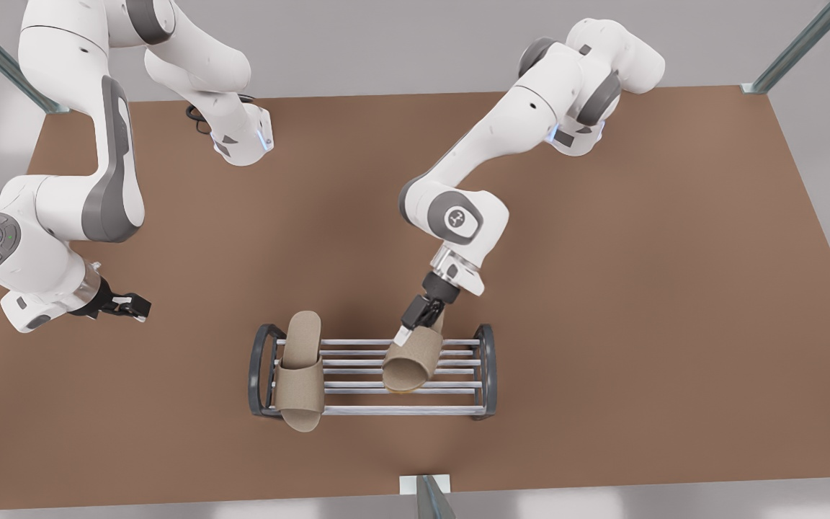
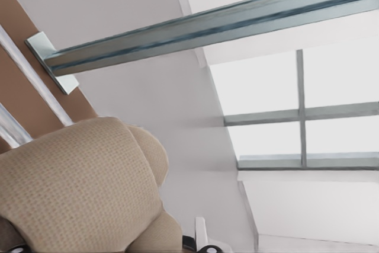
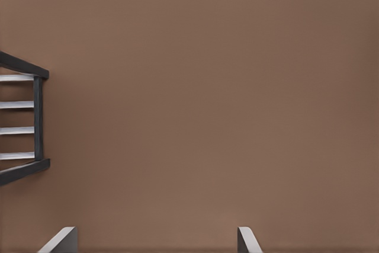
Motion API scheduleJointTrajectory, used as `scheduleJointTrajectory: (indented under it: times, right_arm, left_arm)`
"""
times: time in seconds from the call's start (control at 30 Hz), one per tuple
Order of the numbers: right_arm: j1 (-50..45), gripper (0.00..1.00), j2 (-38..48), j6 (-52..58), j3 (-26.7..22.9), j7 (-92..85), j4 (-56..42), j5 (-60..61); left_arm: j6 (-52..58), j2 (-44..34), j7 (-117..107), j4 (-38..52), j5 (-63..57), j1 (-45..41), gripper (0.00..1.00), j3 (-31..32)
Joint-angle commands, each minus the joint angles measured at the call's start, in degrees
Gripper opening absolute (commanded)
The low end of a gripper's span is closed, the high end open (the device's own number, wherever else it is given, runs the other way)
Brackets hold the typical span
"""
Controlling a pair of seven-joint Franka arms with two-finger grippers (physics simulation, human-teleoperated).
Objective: Place the right shoe on the shoe rack with the right arm, and place the left shoe on the shoe rack with the left arm
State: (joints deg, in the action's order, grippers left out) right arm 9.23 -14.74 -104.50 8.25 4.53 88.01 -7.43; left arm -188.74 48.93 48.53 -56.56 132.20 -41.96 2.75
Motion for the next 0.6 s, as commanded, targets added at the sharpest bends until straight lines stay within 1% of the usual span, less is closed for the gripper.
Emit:
scheduleJointTrajectory:
  times: [0.0,0.13,0.57]
  right_arm:
    - [0.0,1.0,0.06,-0.01,0.01,0.21,-0.03,0.05]
    - [0.0,1.0,0.06,-0.01,0.01,0.21,-0.03,0.05]
    - [0.0,1.0,0.06,-0.09,0.01,0.21,-0.12,0.14]
  left_arm:
    - [3.11,0.29,-1.42,0.05,-0.8,0.04,0.98,-0.29]
    - [7.42,2.57,-1.51,0.05,-1.16,0.74,0.98,-1.43]
    - [8.3,4.95,-2.39,0.93,-1.16,0.48,0.99,-2.13]
